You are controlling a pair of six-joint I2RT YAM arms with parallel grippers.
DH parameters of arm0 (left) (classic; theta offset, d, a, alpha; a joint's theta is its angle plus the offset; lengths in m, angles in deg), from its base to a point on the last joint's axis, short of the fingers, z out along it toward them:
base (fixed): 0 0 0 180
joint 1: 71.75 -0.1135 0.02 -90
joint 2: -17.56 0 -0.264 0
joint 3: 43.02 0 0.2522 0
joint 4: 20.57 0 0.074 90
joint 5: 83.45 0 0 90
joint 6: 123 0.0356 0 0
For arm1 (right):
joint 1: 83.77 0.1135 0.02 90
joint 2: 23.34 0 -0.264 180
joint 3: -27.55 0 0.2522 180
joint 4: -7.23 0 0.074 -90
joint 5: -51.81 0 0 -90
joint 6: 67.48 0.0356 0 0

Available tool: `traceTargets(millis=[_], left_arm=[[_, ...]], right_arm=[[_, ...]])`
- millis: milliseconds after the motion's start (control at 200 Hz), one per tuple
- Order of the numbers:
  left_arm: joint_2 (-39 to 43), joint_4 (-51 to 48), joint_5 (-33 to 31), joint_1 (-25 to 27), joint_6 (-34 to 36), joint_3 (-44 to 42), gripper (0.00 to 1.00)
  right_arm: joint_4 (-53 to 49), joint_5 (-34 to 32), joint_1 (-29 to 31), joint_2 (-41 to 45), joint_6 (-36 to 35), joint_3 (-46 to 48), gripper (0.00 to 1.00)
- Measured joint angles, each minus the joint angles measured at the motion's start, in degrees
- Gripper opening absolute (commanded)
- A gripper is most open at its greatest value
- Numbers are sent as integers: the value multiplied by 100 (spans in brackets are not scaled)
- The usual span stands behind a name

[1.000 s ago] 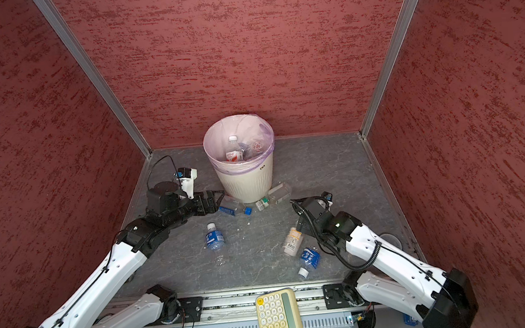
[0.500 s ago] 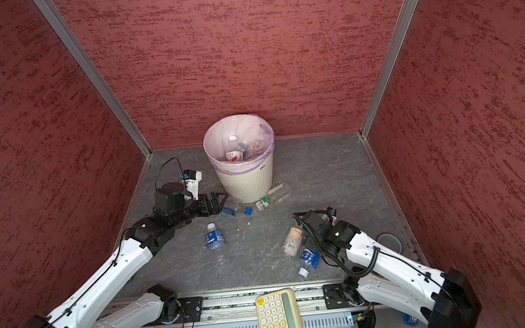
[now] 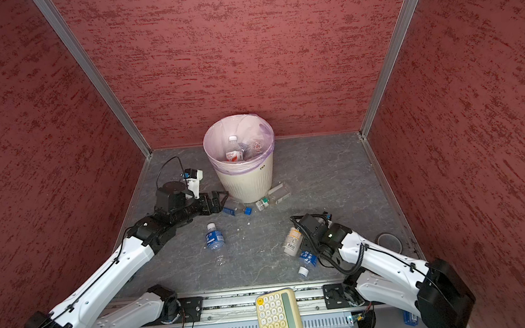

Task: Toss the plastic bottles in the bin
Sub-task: 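Close the right gripper on the clear blue-labelled bottle beside the white-capped bottle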

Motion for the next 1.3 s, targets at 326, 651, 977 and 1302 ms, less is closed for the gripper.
traceTargets(millis=[326, 651, 977, 1302], left_arm=[[7, -4, 4, -92, 0, 0, 99], [138, -140, 2, -111, 0, 0, 99], [190, -275, -7, -125, -2, 0, 99], [293, -393, -20, -140, -17, 0, 99]], right_arm=[[350, -127, -13, -605, -369, -330, 49], [841, -321, -247, -1268, -1005, -697, 49], [1220, -413, -409, -1825, -1703, -1283, 49], [1290, -472, -581, -1832, -2223, -1563, 49]])
